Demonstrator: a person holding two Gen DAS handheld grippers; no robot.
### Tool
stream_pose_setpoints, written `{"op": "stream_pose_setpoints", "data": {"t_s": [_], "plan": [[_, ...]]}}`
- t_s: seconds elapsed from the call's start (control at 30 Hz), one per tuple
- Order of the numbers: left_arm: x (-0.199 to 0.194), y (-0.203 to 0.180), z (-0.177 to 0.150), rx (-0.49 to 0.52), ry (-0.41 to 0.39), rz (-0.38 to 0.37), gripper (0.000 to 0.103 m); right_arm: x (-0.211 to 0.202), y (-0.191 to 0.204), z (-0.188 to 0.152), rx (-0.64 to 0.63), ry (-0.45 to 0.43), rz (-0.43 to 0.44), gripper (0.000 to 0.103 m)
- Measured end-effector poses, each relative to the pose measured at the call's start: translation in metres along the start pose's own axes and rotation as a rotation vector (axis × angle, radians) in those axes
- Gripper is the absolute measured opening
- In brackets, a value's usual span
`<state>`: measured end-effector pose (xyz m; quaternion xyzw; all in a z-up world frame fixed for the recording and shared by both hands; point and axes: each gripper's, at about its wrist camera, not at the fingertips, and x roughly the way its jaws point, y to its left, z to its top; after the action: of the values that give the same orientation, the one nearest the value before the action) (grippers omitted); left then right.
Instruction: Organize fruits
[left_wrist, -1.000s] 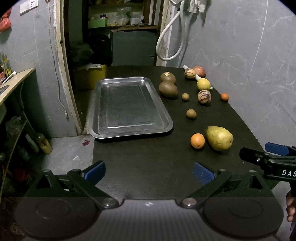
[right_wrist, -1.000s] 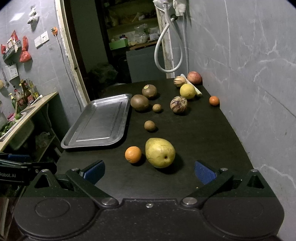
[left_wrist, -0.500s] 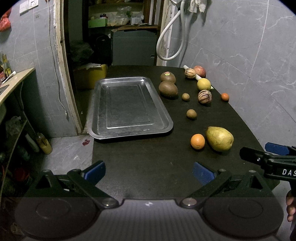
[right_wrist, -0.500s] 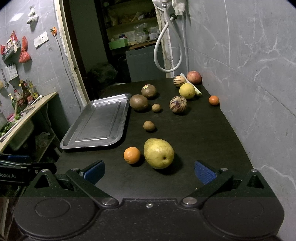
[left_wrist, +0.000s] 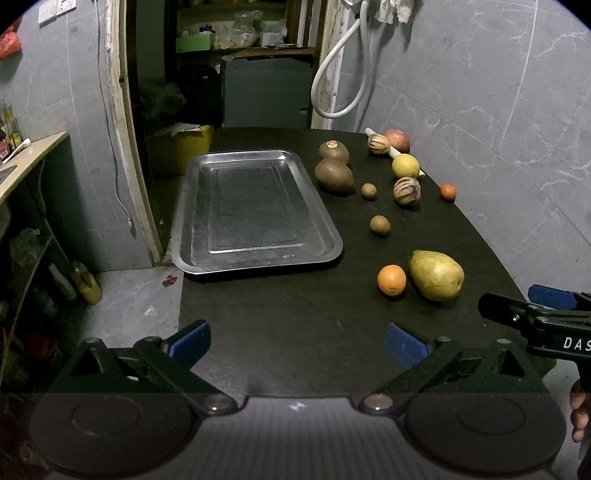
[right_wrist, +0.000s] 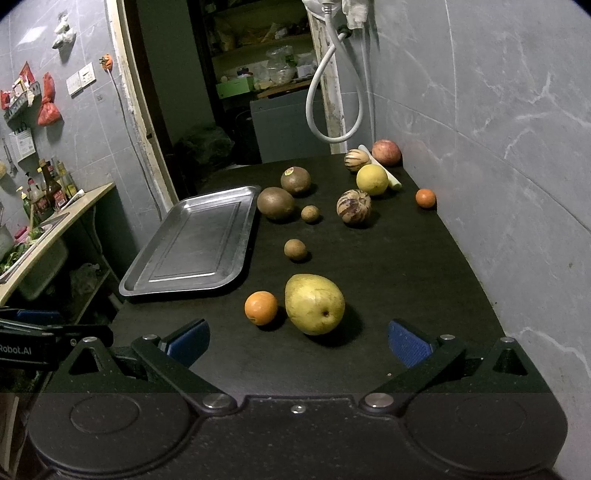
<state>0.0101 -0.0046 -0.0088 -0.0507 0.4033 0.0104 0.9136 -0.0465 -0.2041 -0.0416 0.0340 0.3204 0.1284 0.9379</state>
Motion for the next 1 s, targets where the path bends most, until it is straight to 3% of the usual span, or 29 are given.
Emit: {"op": "stream_pose_setpoints", "data": {"t_s": [0.47,0.83,1.0], "plan": [[0.004,-0.004,-0.002,-0.046,0.035,-0.031,0.102,0.002,-0.011,-0.003,-0.009,0.004,0.007,0.102],[0.008,-0.013,-0.003,-0.071,0.082,0.031,0.102,0.0,-0.013,-0.01,-0.206,0.017,-0.049,0.102],[0.008,-0.018,-0.003,-0.047,0.089,0.067,0.102,0.002,-0.025,-0.017,-0.223,0.05,-0.034,0.102]]}}
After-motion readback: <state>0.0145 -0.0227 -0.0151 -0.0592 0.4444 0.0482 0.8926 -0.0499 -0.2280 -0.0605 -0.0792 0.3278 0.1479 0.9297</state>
